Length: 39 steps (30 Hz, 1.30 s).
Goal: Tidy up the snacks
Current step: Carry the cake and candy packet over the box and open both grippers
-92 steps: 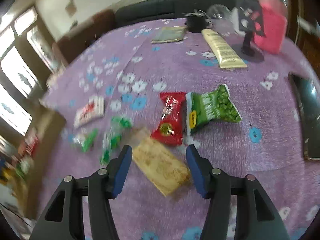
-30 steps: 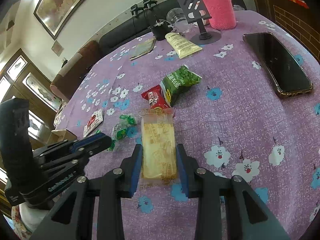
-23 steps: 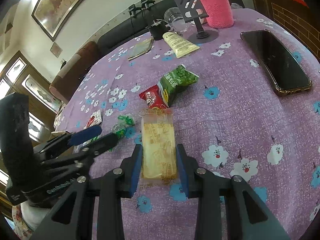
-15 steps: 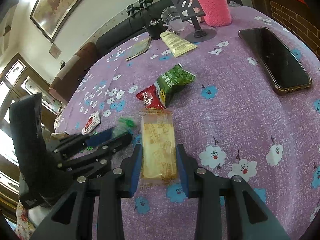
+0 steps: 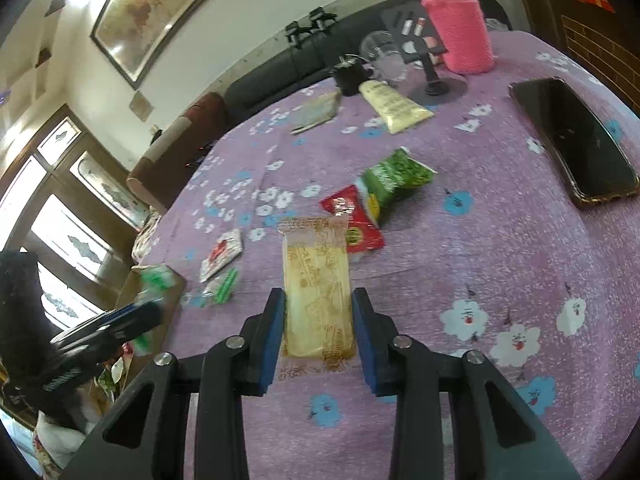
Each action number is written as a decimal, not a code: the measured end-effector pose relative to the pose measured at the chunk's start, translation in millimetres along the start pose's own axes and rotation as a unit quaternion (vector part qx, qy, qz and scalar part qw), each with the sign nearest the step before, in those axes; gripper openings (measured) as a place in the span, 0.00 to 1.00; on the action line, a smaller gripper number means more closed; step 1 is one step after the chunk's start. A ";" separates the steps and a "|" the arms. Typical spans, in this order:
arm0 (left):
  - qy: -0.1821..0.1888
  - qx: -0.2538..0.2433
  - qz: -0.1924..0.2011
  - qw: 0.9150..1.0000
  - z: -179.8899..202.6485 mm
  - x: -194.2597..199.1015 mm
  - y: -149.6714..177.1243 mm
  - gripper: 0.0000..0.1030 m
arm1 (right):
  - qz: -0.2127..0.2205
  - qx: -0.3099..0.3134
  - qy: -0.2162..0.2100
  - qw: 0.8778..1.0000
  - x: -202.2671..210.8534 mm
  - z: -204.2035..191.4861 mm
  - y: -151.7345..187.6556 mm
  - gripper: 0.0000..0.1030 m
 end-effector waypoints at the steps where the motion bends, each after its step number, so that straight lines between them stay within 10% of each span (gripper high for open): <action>1: -0.003 0.010 0.006 1.000 -8.6 11.5 3.9 0.19 | 0.001 0.006 -0.002 1.000 0.1 -4.0 0.8 0.31; 14: -0.103 0.146 0.068 0.982 -141.5 134.5 86.5 0.19 | -0.023 0.112 -0.024 0.993 -8.2 -103.0 31.9 0.32; 27: -0.094 0.177 0.013 0.980 -162.6 106.4 131.5 0.20 | -0.115 0.211 -0.076 0.968 -69.8 -249.6 80.4 0.32; 39: -0.094 0.178 0.003 0.980 -167.8 107.1 139.5 0.26 | -0.166 0.231 -0.044 0.958 -134.6 -281.7 107.3 0.32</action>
Point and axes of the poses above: each gripper's, at about its wrist camera, not at the fingertips, and x roughly against the way its jaws point, z to its right, y to its underside, the point moved 1 cm from there along -x, roughly the way its jaws point, and after that the axes turned 4 degrees about -y, right-handed, at the moved point
